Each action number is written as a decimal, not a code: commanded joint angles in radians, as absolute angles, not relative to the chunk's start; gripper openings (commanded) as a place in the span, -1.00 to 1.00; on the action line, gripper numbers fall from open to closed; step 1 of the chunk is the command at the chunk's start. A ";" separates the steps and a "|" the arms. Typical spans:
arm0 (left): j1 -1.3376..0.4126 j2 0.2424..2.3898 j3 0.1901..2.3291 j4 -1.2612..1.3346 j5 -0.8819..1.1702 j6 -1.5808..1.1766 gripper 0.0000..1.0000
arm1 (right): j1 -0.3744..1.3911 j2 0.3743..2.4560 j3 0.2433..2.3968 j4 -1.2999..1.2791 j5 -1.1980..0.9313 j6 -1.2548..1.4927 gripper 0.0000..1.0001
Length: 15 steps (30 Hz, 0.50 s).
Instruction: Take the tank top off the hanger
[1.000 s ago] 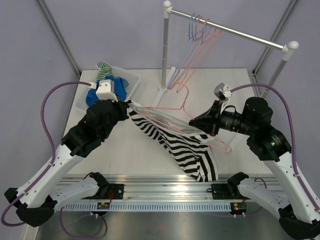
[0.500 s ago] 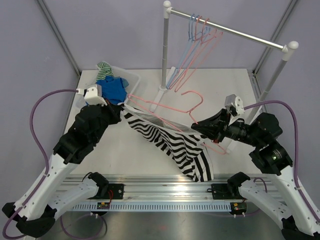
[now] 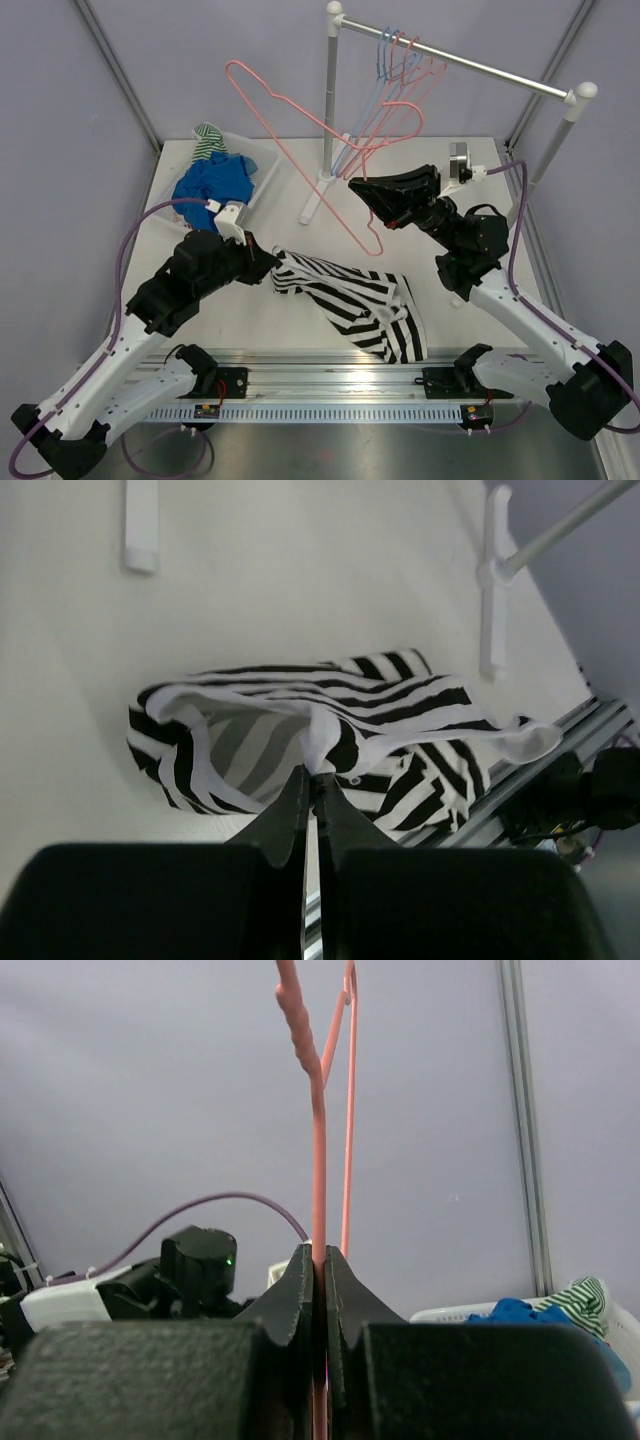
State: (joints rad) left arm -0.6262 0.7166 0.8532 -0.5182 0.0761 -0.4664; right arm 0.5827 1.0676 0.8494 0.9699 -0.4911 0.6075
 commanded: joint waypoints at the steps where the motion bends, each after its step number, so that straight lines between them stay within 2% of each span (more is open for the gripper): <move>1: -0.634 0.712 0.870 -0.593 0.052 -0.430 -1.00 | 0.620 0.996 0.997 0.909 -0.419 0.553 -1.00; 3: -0.635 0.704 0.899 -0.661 0.005 -0.405 -1.00 | 0.629 0.907 1.095 0.626 -0.272 0.424 -1.00; 4: -0.635 0.703 0.910 -0.682 -0.030 -0.390 -0.89 | 0.627 0.867 1.135 0.351 -0.211 0.404 -1.00; 6: -0.635 0.698 0.934 -0.738 -0.040 -0.330 -0.74 | 0.629 0.841 1.224 0.054 -0.089 0.344 -1.00; 7: -0.635 0.695 0.949 -0.747 -0.034 -0.309 -0.49 | 0.629 0.830 1.248 -0.045 -0.018 0.330 -1.00; 10: -0.635 0.673 0.942 -0.727 0.012 -0.250 -0.23 | 0.629 0.841 1.356 -0.383 0.124 0.304 -1.00; 11: -0.635 0.670 0.937 -0.718 0.030 -0.247 0.08 | 0.627 0.842 1.374 -0.449 0.156 0.302 -1.00; 15: -0.634 0.649 0.891 -0.683 0.019 -0.255 0.46 | 0.629 0.809 1.417 -0.697 0.302 0.290 -1.00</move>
